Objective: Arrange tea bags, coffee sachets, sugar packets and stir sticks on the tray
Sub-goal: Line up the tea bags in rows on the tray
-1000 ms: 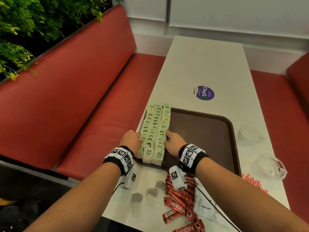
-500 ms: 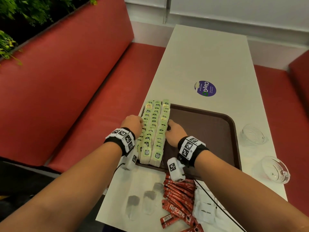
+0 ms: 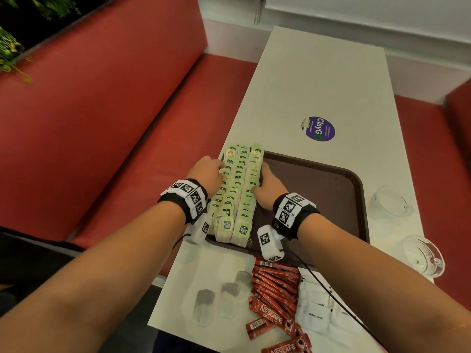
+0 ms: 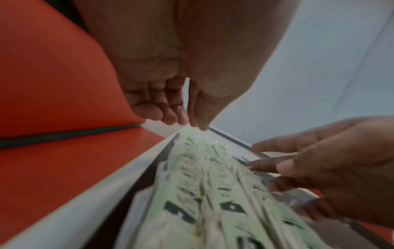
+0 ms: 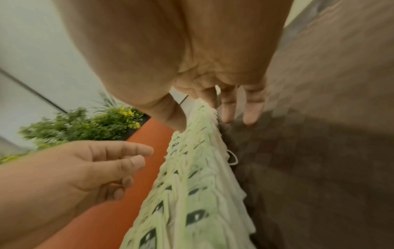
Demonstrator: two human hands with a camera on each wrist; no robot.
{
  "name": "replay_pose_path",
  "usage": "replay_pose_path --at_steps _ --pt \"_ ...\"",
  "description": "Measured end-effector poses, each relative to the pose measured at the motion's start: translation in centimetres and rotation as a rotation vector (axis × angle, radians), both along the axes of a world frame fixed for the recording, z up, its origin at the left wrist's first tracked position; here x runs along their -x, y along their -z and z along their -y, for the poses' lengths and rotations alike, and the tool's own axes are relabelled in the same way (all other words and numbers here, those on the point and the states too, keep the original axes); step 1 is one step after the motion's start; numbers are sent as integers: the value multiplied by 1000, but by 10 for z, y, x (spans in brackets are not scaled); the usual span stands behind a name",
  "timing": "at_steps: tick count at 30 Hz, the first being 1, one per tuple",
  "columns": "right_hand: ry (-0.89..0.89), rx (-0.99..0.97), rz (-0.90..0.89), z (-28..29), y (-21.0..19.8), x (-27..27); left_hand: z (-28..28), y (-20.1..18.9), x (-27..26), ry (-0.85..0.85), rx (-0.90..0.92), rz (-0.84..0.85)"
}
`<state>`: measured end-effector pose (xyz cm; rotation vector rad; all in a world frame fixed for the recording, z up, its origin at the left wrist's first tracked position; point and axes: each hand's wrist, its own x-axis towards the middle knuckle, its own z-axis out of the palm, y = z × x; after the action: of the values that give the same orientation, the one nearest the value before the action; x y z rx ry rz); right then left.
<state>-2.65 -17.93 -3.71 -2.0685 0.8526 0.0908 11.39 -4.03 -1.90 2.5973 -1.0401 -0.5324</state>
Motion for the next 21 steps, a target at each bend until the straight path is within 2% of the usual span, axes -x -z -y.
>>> replay_pose_path --at_steps 2,4,7,11,15,18,21 --pt "-31 120 29 -11 -10 10 -18 -11 12 56 96 38" --pt "-136 251 23 -27 -23 23 -39 -23 29 136 171 59" --pt "-315 296 23 -55 -39 47 -74 -32 56 274 217 3" --pt "-524 321 -87 -92 -52 73 -115 -20 81 400 84 -69" --pt "-753 347 -174 -121 -41 90 -146 1 103 500 -124 -79" --pt "-843 368 -240 -135 -31 96 -161 14 118 526 -250 -97" --pt "-894 448 -303 -145 -22 95 -171 20 128 516 -274 -94"
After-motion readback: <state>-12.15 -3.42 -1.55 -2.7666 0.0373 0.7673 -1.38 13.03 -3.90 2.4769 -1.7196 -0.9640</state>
